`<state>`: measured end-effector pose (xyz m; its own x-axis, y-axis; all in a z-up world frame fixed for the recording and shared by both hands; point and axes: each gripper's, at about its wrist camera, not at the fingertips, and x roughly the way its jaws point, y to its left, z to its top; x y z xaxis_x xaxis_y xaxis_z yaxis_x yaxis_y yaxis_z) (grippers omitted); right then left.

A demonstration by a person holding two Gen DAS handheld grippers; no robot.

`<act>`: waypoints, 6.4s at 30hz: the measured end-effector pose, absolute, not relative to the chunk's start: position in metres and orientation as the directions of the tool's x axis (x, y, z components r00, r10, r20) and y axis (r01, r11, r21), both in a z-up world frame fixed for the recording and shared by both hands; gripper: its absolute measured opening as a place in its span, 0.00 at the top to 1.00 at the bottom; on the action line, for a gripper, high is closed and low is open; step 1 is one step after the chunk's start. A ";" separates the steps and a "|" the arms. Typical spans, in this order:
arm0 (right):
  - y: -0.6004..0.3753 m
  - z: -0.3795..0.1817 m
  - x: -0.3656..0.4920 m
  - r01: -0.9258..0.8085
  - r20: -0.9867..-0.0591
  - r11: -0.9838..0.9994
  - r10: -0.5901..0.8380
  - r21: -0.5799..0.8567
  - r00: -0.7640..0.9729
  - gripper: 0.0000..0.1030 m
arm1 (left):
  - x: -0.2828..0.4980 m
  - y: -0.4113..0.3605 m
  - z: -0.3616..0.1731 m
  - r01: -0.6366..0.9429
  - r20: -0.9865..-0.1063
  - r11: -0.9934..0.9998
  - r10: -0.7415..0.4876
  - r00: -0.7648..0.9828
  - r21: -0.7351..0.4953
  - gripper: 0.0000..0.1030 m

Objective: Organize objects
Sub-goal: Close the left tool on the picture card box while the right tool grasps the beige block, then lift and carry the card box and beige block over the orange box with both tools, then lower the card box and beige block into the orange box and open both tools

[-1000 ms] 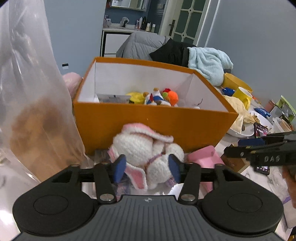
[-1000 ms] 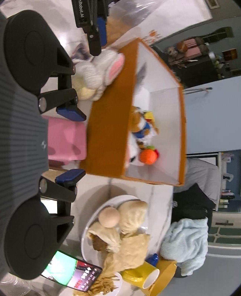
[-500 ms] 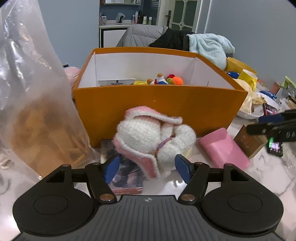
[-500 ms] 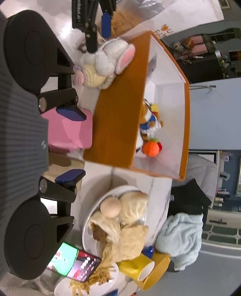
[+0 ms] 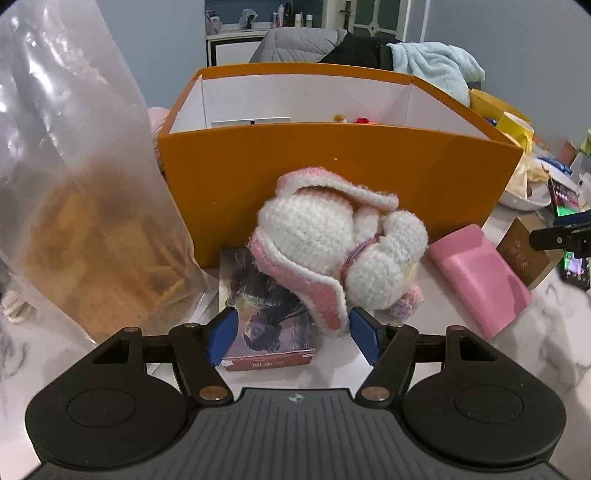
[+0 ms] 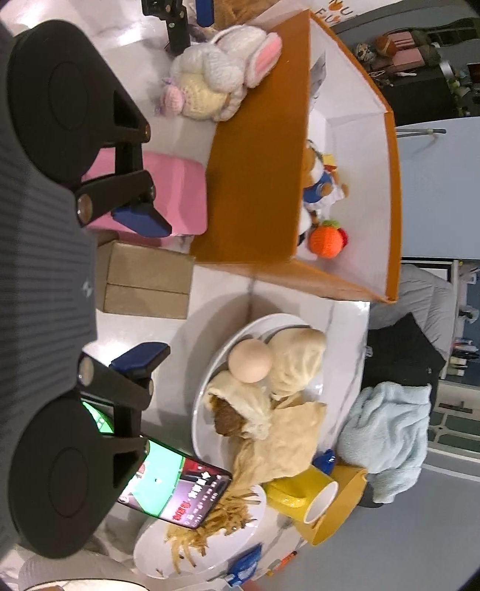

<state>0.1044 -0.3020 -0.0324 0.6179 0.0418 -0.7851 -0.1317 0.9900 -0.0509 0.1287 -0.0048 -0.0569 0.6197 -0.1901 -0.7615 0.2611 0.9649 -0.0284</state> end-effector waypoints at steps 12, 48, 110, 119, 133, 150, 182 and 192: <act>-0.298 -0.051 0.109 -0.149 -0.820 0.988 0.059 -0.032 0.569 0.42 | 0.131 -0.005 -0.058 0.251 -0.765 0.968 -0.168 0.621 -0.008 0.17; -0.295 -0.059 0.112 -0.170 -0.825 0.985 0.072 -0.030 0.561 0.42 | 0.138 0.001 -0.083 0.238 -0.767 0.971 -0.143 0.625 0.013 0.23; -0.301 0.004 0.089 -0.174 -0.724 0.966 0.259 0.192 0.639 0.53 | 0.082 0.006 0.033 0.403 -0.658 0.906 -0.384 0.648 -0.132 0.35; -0.304 0.028 0.104 -0.174 -0.678 0.948 0.313 0.267 0.665 0.53 | 0.144 -0.010 0.054 0.380 -0.637 0.916 -0.370 0.676 -0.130 0.35; -0.289 0.056 0.184 -0.131 -0.621 0.932 0.326 0.339 0.713 0.53 | 0.241 -0.038 0.058 0.288 -0.674 0.958 -0.215 0.707 -0.003 0.35; -0.251 0.000 0.262 -0.033 -0.709 0.961 0.224 0.273 0.669 0.53 | 0.293 -0.033 0.015 0.170 -0.773 0.984 -0.065 0.632 0.057 0.35; -0.216 -0.006 0.260 -0.155 -0.715 0.986 0.069 -0.056 0.696 0.49 | 0.300 -0.036 -0.003 0.151 -0.794 0.984 -0.017 0.608 0.095 0.36; -0.217 0.010 0.248 -0.159 -0.693 0.987 0.097 -0.027 0.714 0.49 | 0.283 -0.044 0.021 0.193 -0.768 0.974 -0.034 0.640 0.117 0.36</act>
